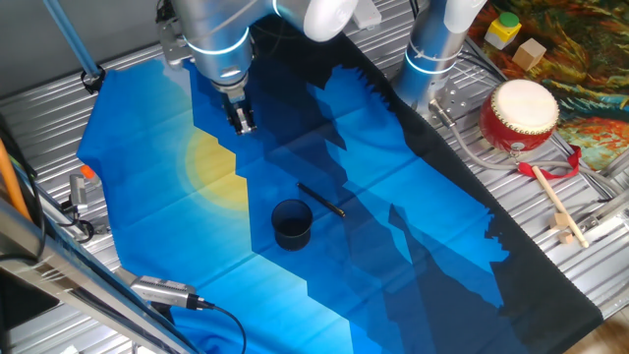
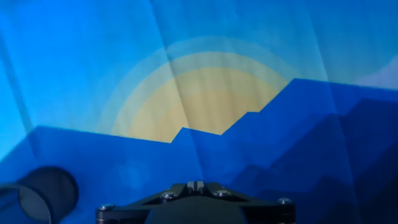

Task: Put the pen into the pen holder

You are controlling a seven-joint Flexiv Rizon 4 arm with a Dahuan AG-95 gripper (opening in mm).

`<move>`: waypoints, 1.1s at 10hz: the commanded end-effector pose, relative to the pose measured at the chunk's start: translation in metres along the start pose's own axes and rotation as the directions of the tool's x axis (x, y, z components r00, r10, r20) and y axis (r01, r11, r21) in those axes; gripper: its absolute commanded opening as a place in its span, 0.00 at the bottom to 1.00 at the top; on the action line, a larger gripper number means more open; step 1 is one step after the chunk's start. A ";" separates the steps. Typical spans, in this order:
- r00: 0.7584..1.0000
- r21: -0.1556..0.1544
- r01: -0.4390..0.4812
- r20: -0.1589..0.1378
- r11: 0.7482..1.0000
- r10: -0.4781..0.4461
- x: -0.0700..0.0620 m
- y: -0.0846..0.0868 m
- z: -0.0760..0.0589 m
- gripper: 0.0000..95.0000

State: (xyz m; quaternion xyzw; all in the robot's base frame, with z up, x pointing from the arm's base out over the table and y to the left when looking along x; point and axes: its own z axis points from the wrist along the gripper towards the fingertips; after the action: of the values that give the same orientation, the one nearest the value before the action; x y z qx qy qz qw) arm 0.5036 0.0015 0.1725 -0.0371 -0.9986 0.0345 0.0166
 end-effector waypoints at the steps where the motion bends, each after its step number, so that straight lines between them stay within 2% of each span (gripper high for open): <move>1: 0.998 0.000 0.059 -0.010 0.998 -0.059 -0.035 0.022 -0.011 0.00; 2: 0.999 0.004 0.034 -0.013 0.999 -0.034 -0.044 0.035 -0.015 0.00; 3: 1.000 0.005 -0.023 -0.021 1.000 0.023 -0.052 0.059 -0.022 0.00; 4: 0.999 0.004 -0.040 -0.022 0.999 0.040 -0.055 0.071 -0.025 0.00; 5: 0.998 -0.012 -0.056 -0.043 0.998 0.055 -0.062 0.076 -0.032 0.00; 6: 0.997 -0.010 -0.059 -0.048 0.998 0.059 -0.062 0.076 -0.033 0.00; 11: 0.992 0.000 -0.123 -0.041 0.992 0.123 -0.061 0.074 -0.032 0.00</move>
State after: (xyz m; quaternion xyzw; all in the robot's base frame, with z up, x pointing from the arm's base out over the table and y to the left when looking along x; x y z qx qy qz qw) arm 0.5706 0.0736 0.1975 -0.0967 -0.9941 0.0335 0.0361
